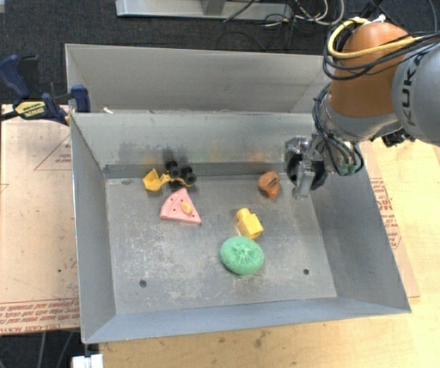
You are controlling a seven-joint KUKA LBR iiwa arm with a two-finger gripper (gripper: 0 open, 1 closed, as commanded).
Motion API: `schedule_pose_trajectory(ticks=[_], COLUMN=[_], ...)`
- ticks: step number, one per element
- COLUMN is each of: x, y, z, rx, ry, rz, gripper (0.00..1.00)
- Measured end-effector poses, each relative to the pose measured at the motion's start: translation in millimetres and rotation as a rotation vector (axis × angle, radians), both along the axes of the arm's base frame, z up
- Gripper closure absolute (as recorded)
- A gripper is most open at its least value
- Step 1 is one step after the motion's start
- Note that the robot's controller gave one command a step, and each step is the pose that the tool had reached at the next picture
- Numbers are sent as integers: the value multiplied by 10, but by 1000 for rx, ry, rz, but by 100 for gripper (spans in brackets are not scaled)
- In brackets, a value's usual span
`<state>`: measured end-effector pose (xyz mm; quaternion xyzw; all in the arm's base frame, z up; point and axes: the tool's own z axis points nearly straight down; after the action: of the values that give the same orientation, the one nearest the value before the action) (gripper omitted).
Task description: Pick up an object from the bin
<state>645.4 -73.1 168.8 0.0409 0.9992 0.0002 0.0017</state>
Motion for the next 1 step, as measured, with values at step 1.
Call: schedule_pose_trajectory(ticks=[1], x=[-116], y=[466], z=[-309], rx=[-1], ry=[0], rz=[20], gripper=[100])
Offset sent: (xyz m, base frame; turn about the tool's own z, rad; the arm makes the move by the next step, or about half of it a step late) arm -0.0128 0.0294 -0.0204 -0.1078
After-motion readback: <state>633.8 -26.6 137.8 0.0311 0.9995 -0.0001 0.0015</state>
